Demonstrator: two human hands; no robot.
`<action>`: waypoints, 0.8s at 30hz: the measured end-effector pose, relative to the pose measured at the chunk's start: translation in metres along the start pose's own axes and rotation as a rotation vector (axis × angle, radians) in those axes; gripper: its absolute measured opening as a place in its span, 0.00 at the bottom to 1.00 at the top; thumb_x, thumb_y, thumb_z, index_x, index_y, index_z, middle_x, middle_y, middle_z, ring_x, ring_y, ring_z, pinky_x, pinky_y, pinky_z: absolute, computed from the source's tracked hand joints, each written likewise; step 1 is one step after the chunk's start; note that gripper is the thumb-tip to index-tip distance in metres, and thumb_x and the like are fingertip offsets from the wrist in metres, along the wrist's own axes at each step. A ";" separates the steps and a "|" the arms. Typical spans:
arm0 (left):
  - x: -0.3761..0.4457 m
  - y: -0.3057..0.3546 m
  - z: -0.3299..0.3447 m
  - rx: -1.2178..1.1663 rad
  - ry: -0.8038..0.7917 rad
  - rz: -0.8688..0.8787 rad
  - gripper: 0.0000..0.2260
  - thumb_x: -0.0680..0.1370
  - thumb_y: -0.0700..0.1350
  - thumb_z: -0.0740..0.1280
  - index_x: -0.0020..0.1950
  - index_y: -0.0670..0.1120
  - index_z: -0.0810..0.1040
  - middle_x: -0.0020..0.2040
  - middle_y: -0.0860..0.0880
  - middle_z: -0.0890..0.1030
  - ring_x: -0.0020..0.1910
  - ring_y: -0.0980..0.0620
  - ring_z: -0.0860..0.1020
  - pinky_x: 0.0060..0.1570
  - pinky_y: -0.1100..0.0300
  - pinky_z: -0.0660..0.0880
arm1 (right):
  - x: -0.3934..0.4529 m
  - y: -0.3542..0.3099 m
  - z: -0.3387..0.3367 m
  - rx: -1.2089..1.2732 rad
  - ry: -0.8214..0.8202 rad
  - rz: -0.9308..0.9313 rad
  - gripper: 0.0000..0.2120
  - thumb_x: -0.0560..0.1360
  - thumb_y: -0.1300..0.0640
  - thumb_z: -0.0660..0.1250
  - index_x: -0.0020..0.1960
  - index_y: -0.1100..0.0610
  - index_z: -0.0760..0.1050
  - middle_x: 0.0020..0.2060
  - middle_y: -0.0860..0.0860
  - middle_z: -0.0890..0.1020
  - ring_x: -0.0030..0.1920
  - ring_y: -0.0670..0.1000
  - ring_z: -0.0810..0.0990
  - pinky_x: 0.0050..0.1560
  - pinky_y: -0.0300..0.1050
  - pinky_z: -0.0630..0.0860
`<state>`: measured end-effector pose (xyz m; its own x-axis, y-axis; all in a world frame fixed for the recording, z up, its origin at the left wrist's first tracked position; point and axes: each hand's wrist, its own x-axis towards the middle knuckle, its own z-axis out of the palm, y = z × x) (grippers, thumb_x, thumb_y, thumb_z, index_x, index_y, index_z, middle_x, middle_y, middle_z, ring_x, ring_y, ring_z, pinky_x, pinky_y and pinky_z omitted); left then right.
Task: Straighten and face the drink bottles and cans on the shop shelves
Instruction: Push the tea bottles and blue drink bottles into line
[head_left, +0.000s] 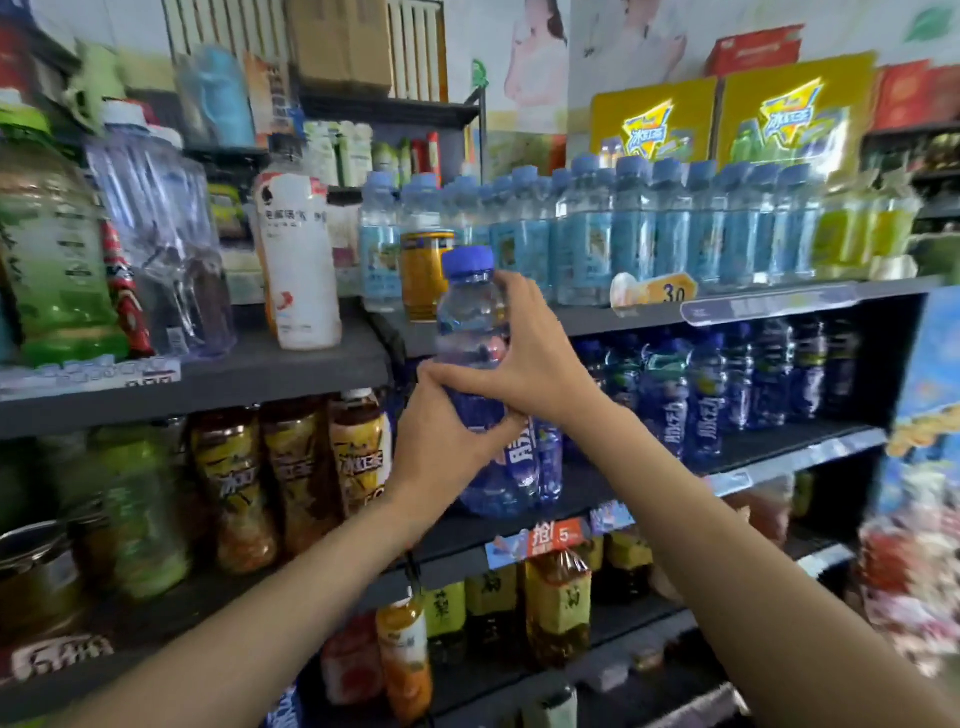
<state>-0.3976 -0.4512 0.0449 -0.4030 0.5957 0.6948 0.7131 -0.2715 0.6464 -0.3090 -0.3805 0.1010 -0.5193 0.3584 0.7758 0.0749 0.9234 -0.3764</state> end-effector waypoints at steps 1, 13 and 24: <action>0.001 -0.001 0.013 0.031 -0.088 -0.015 0.24 0.67 0.48 0.75 0.56 0.52 0.66 0.52 0.55 0.73 0.51 0.56 0.75 0.39 0.73 0.68 | -0.011 0.017 -0.003 -0.009 0.039 0.007 0.39 0.65 0.48 0.77 0.67 0.61 0.62 0.55 0.52 0.69 0.56 0.49 0.69 0.50 0.31 0.62; 0.051 -0.050 0.218 0.261 -0.281 -0.347 0.25 0.69 0.45 0.75 0.62 0.42 0.69 0.57 0.46 0.78 0.57 0.46 0.77 0.48 0.61 0.71 | -0.054 0.228 -0.039 -0.044 0.054 0.273 0.39 0.69 0.48 0.73 0.72 0.61 0.59 0.63 0.55 0.69 0.66 0.53 0.67 0.60 0.38 0.64; 0.086 -0.089 0.272 0.358 -0.343 -0.571 0.26 0.73 0.46 0.71 0.67 0.42 0.66 0.62 0.43 0.76 0.60 0.44 0.75 0.49 0.59 0.72 | -0.032 0.301 -0.025 -0.081 -0.144 0.315 0.42 0.71 0.54 0.72 0.76 0.61 0.50 0.69 0.59 0.64 0.68 0.60 0.64 0.65 0.48 0.63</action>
<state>-0.3396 -0.1702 -0.0384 -0.6066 0.7877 0.1075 0.6133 0.3776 0.6937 -0.2482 -0.1109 -0.0245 -0.5746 0.6094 0.5463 0.3147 0.7807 -0.5398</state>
